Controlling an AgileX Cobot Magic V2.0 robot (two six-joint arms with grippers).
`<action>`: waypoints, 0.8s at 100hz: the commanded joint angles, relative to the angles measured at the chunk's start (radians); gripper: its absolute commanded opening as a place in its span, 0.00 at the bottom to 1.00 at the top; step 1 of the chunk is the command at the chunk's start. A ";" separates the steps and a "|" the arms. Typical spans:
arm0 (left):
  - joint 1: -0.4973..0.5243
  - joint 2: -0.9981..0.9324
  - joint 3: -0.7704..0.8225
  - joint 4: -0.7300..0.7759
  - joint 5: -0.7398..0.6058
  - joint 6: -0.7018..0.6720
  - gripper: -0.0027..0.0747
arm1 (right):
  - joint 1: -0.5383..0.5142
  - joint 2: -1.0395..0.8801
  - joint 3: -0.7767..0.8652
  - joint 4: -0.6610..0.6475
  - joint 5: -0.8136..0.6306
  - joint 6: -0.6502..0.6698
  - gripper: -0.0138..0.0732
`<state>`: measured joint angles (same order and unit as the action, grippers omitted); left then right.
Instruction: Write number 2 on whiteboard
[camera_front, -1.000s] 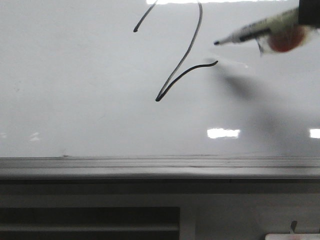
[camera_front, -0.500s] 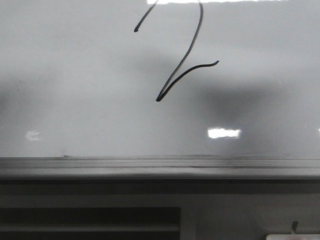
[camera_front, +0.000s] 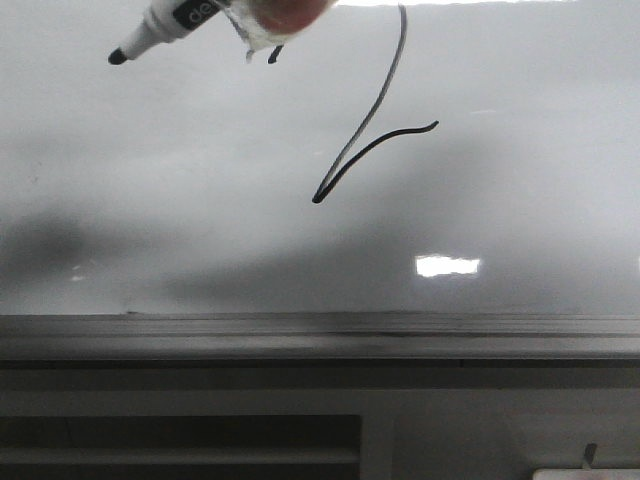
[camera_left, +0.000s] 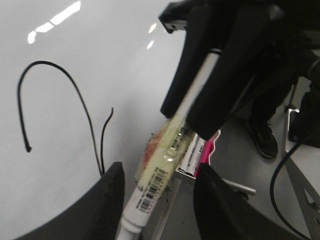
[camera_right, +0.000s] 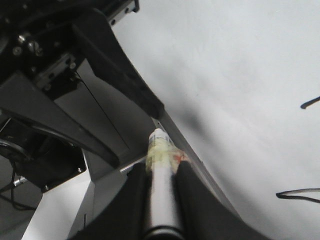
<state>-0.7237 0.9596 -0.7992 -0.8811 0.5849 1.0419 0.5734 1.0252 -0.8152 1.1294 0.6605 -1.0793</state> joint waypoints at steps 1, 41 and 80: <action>-0.007 0.008 -0.037 -0.113 -0.009 0.107 0.44 | -0.006 0.013 -0.055 0.012 0.040 0.009 0.11; -0.016 0.033 -0.038 -0.082 0.002 0.165 0.44 | -0.006 0.027 -0.072 0.005 0.112 0.011 0.11; -0.016 0.047 -0.038 -0.042 0.053 0.165 0.35 | -0.006 0.027 -0.072 0.038 0.142 0.011 0.11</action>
<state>-0.7328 1.0054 -0.8046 -0.8916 0.6463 1.2075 0.5734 1.0621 -0.8525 1.0968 0.7947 -1.0692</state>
